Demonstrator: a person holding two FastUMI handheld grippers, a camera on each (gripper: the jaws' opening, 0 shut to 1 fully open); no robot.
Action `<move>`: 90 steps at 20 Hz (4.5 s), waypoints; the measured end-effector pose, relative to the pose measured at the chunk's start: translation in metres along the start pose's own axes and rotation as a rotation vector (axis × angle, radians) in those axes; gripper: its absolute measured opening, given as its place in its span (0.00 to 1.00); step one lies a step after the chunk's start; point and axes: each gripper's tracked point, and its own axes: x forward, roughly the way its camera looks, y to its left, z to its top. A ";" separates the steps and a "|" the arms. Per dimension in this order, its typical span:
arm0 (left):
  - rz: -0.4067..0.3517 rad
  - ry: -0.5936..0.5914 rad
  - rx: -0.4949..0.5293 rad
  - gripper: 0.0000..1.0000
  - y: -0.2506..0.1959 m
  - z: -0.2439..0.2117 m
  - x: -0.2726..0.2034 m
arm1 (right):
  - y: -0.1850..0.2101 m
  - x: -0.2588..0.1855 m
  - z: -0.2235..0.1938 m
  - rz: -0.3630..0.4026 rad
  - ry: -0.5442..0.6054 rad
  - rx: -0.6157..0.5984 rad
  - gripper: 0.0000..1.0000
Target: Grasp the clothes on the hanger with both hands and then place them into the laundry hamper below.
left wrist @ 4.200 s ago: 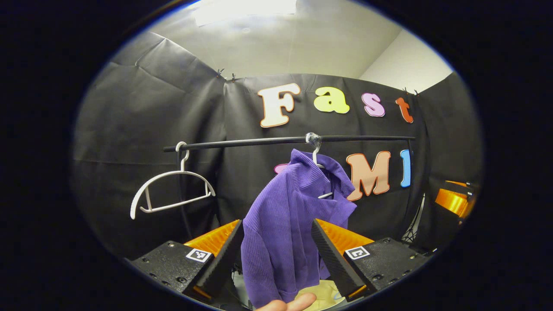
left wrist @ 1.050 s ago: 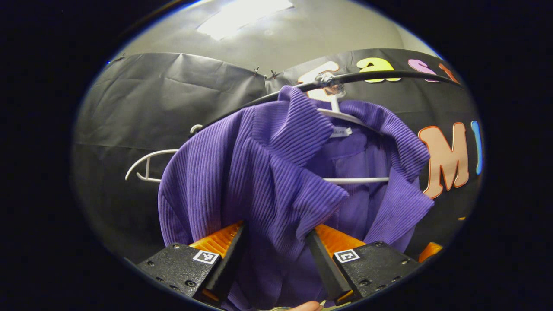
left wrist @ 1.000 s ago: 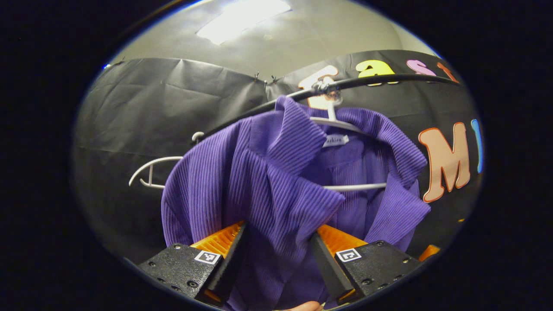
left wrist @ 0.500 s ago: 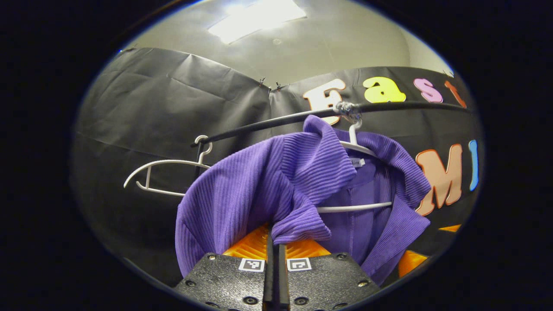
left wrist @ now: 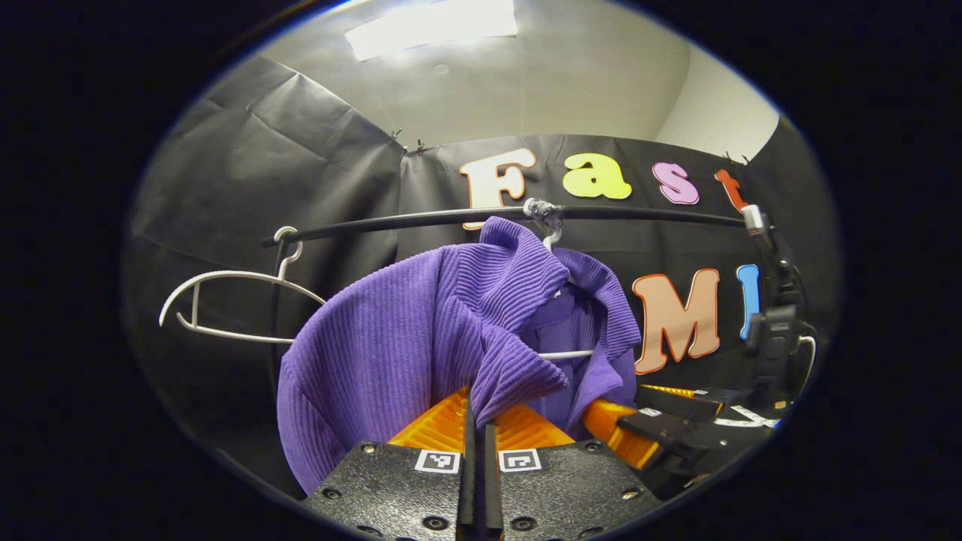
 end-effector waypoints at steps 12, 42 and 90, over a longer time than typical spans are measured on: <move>-0.335 0.085 -0.107 0.06 -0.039 0.007 -0.026 | -0.032 0.080 0.008 -0.091 0.116 -0.050 0.22; -0.122 -0.042 0.185 0.00 0.148 0.114 0.021 | -0.112 0.064 0.149 -0.520 -0.189 -0.480 0.00; -0.026 0.258 -0.043 0.00 0.133 -0.160 0.000 | -0.088 0.002 -0.115 -0.419 0.110 -0.137 0.05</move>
